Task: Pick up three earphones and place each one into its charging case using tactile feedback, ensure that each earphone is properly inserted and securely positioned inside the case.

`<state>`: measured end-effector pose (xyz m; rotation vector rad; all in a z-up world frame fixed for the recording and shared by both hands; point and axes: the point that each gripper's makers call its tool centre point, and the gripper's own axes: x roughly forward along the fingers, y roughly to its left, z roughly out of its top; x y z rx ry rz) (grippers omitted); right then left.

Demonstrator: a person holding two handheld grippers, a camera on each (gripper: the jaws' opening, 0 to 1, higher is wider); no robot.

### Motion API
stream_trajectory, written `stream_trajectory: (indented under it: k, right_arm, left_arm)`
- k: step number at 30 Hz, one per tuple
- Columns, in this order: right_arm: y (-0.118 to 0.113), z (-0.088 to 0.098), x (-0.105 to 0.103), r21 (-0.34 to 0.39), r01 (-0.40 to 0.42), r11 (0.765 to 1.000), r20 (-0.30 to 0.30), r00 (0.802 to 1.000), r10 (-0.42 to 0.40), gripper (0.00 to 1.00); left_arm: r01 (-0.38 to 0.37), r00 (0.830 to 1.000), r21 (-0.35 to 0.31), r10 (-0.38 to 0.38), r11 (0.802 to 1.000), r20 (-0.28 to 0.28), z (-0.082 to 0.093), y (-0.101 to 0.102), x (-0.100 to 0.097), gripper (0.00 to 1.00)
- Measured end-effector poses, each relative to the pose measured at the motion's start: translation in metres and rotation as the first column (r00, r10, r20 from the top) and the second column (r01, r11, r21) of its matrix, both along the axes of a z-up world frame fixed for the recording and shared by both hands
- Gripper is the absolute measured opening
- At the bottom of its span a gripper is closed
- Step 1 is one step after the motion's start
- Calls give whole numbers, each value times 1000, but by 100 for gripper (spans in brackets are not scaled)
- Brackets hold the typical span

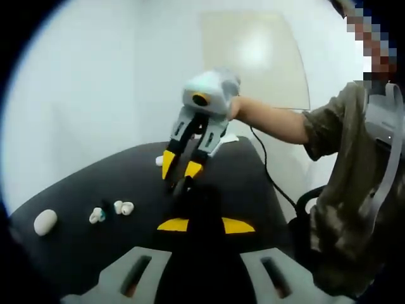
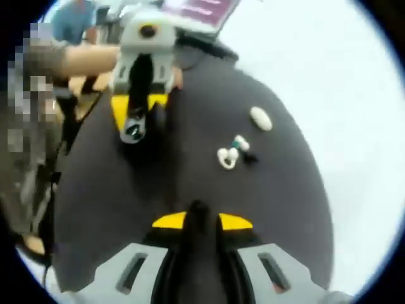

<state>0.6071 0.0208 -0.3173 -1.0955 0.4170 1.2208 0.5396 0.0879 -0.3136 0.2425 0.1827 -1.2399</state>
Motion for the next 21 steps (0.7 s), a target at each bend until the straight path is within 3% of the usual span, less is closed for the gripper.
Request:
stream_trajectory:
  k: [7,11,17,19,21]
  right_arm:
    - [16,8,-7,-15,-10,1000,-15,1000,9,18]
    - [11,4,6,-117,44,992,23,999,-42,13]
    - [10,-9,2,-168,42,985,13,999,-40,8]
    - [8,-6,1,-156,38,987,5,999,-38,8]
    - [9,0,-4,-65,43,997,-57,997,-47,8]
  left_arm:
    - [0,1000,0,0,1000,0,0,1,0,14]
    - [0,1000,0,0,1000,0,0,1,0,14]
    - [2,1000,2,-2,1000,4,0,2,0,14]
    - [2,1000,2,-2,1000,4,0,1,0,14]
    - [2,1000,3,-2,1000,5,0,1,0,14]
